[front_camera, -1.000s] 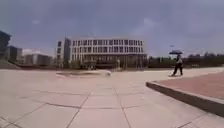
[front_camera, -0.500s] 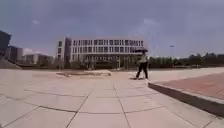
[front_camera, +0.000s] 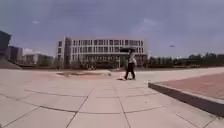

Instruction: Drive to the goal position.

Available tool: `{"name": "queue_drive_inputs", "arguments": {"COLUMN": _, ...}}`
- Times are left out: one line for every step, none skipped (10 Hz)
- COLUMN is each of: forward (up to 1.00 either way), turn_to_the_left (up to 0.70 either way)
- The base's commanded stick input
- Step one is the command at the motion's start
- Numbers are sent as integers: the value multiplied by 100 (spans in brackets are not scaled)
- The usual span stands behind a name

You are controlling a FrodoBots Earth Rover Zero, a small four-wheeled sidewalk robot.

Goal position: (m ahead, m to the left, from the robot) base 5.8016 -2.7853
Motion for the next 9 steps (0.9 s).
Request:
{"name": "queue_drive_inputs", "arguments": {"forward": 70, "turn_to_the_left": 0}}
{"name": "queue_drive_inputs", "arguments": {"forward": 70, "turn_to_the_left": 0}}
{"name": "queue_drive_inputs", "arguments": {"forward": 70, "turn_to_the_left": 0}}
{"name": "queue_drive_inputs", "arguments": {"forward": 70, "turn_to_the_left": 0}}
{"name": "queue_drive_inputs", "arguments": {"forward": 70, "turn_to_the_left": 0}}
{"name": "queue_drive_inputs", "arguments": {"forward": 70, "turn_to_the_left": 0}}
{"name": "queue_drive_inputs", "arguments": {"forward": 70, "turn_to_the_left": 0}}
{"name": "queue_drive_inputs", "arguments": {"forward": 70, "turn_to_the_left": 0}}
{"name": "queue_drive_inputs", "arguments": {"forward": 70, "turn_to_the_left": 0}}
